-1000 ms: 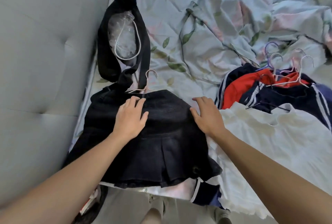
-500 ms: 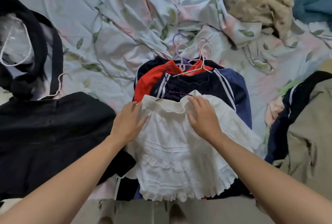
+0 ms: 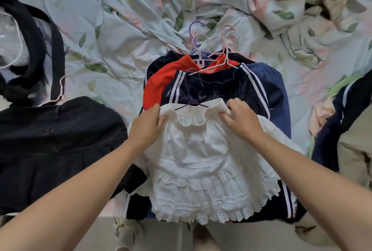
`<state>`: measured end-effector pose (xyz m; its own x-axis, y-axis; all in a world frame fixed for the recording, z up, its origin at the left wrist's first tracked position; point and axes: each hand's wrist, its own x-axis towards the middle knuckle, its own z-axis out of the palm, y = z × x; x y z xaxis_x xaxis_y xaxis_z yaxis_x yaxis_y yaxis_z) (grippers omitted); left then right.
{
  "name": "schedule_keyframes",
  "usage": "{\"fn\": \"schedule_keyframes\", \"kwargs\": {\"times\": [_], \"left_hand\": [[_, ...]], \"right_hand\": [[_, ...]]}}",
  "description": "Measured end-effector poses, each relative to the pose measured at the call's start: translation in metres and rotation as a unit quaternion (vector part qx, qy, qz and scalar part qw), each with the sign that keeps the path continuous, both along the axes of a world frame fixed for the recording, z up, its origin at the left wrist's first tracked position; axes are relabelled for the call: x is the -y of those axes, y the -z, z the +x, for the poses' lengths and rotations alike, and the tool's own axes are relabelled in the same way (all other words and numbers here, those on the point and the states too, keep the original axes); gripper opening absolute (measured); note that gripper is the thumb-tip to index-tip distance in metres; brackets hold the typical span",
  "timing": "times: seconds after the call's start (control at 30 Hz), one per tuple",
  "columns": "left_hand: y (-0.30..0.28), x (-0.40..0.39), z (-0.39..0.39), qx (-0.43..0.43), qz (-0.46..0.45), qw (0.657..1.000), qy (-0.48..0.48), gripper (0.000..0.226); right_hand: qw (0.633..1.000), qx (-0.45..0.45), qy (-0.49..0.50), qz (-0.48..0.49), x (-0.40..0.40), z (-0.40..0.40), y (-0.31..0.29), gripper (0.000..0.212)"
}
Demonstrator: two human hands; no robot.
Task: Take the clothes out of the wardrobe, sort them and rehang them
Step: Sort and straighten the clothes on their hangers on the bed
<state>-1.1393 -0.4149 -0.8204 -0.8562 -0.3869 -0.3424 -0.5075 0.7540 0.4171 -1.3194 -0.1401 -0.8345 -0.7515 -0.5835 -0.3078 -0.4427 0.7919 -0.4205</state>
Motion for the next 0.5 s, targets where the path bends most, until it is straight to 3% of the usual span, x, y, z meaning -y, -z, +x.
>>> {"fn": "schedule_keyframes", "kwargs": {"times": [0.23,0.5], "left_hand": [[-0.033,0.002,0.001,-0.067,0.023,0.997,-0.032,0.036],[-0.125,0.022,-0.012,-0.160,-0.008,0.987,-0.022,0.034]], "right_hand": [[1.000,-0.007,0.005,-0.009,-0.018,0.003,-0.042,0.032],[0.984,-0.148,0.065,-0.072,-0.010,-0.002,-0.152,0.039]]}}
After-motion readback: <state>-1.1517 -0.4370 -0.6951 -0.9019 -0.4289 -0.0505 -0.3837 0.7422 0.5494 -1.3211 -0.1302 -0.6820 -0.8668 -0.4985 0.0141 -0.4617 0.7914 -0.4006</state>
